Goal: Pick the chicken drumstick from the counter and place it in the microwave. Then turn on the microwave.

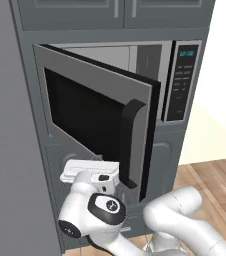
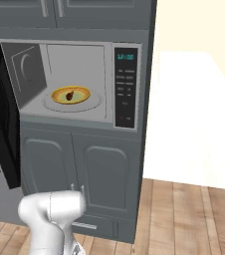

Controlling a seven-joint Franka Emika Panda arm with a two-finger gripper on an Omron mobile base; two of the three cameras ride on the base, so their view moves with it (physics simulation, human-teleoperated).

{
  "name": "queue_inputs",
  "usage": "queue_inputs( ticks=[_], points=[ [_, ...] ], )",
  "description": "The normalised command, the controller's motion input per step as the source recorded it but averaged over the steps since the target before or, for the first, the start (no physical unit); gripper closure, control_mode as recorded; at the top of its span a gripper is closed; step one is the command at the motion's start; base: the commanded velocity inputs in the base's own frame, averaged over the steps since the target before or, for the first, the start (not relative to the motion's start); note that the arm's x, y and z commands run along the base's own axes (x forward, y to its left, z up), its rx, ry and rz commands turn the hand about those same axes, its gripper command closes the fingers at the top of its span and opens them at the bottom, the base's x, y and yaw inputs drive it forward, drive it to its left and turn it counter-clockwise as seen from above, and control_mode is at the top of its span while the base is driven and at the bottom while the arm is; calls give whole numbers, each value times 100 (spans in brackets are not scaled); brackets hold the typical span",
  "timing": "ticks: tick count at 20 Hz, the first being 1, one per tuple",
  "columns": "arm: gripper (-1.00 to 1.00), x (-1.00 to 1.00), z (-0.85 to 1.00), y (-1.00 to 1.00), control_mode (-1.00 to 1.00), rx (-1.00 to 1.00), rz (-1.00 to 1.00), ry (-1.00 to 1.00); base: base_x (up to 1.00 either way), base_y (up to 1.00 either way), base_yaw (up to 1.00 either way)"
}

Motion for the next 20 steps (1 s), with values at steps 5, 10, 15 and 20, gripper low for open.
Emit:
queue_inputs(
  ticks=[5,10,15,20],
  points=[
    [100,10,45,-32,-100,0,-6,5,0,0,0],
    [100,3,57,-25,-100,3,-4,10,0,0,0],
    [100,13,39,-31,-100,2,-1,9,0,0,0],
    [100,20,6,-39,-100,1,0,8,0,0,0]
  ],
)
